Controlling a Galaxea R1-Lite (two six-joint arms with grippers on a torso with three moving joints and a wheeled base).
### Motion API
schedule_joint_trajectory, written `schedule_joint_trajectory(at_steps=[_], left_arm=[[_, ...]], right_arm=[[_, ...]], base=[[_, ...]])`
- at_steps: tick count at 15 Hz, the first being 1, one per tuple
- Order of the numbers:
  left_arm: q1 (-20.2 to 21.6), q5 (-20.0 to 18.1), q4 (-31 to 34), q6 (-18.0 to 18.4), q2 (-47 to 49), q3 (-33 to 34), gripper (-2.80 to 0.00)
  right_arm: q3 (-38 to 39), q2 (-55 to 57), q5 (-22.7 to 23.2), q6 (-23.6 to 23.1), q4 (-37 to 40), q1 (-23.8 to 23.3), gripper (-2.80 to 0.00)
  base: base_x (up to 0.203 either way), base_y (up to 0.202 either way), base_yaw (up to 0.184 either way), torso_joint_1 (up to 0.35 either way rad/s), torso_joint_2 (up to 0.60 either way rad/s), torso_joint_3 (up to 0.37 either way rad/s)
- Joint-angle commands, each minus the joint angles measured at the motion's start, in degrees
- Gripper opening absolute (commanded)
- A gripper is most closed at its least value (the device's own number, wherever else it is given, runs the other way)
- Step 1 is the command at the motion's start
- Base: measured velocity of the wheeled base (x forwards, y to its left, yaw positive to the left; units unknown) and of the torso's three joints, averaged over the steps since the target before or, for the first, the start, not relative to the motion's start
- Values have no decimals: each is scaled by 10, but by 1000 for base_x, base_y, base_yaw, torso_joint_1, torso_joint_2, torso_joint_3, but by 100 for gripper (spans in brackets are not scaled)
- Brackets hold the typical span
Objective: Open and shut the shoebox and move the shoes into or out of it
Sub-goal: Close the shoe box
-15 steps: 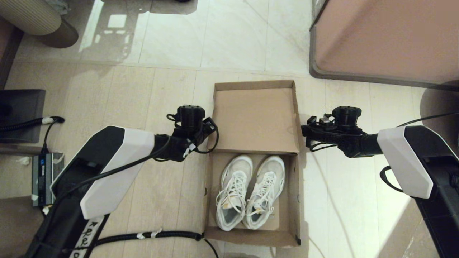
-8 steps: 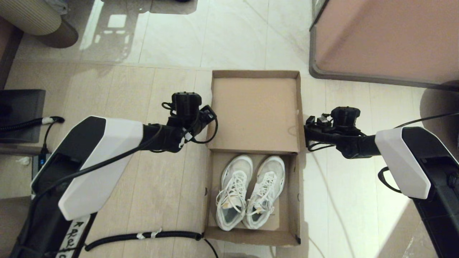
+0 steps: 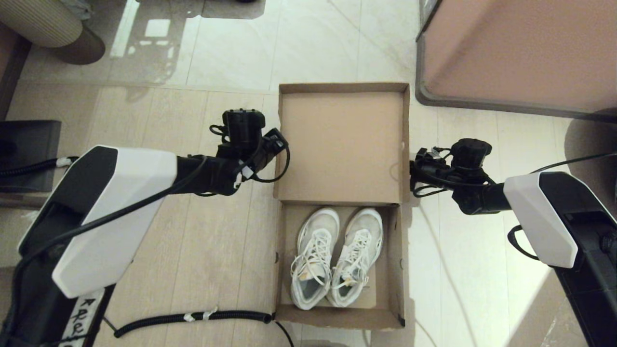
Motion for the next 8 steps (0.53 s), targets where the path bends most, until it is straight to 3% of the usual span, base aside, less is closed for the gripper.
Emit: schedule_joint_trajectory(at_steps=[1, 8], left_arm=[[-2, 1, 5, -2, -30, 0, -280], [-2, 1, 36, -2, -127, 13, -280]], right_arm=[[0, 0, 24, 6, -24, 0, -280], [0, -8, 67, 10, -42, 0, -280]], base=[[0, 0, 0, 0, 0, 0], [0, 0, 0, 0, 0, 0]])
